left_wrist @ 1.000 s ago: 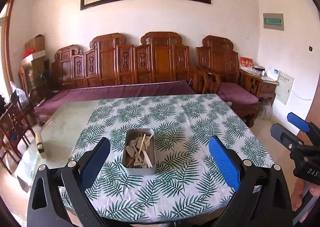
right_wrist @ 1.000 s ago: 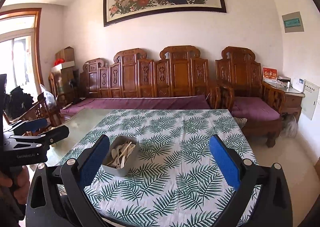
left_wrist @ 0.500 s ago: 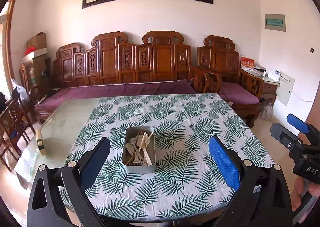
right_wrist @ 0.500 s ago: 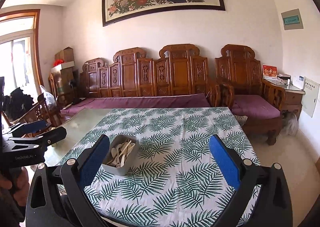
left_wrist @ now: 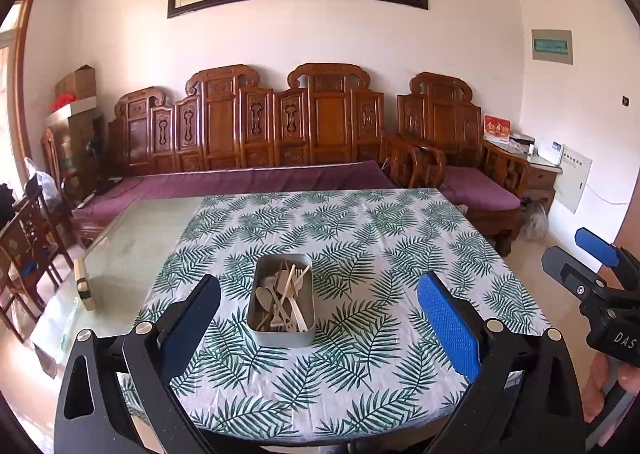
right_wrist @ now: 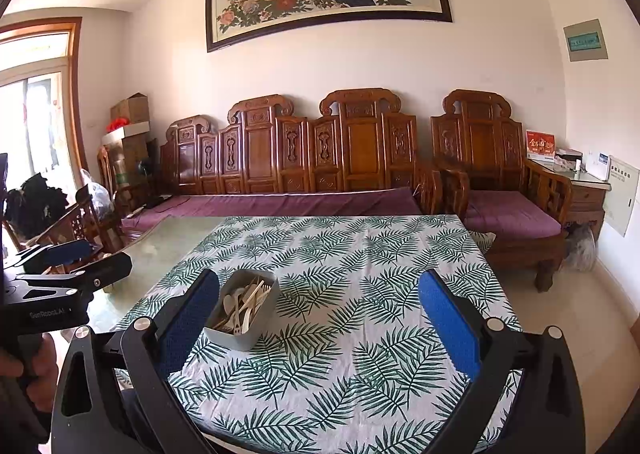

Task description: Organize utensils

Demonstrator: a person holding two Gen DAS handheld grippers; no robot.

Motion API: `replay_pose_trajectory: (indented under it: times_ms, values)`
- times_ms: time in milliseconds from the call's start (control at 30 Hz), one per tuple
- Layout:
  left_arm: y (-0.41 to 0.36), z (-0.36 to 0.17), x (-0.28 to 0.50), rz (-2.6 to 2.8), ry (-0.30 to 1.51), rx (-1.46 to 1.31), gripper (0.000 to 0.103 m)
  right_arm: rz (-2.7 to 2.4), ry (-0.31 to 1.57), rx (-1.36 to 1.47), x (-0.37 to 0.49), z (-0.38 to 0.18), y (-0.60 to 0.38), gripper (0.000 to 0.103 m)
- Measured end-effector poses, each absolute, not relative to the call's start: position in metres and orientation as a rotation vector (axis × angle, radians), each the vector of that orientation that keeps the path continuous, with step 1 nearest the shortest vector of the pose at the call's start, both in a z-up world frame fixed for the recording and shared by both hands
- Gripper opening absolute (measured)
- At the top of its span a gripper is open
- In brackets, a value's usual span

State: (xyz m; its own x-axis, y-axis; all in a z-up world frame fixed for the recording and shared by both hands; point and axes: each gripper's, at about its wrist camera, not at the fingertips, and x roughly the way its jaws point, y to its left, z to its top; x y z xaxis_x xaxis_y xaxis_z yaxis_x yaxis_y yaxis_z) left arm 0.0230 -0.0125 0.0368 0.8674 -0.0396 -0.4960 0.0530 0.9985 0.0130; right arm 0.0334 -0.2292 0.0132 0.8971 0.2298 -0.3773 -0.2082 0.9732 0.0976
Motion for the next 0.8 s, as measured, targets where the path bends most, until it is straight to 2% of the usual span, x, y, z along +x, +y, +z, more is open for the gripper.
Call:
replay_pose_trajectory:
  times_ms: [800]
  values:
    - [-0.0134,0.0393,0.0192,-0.043,0.505,0.026,0.095,0.227,0.395,0.058,0.0336,0.0134,-0.229,0.1]
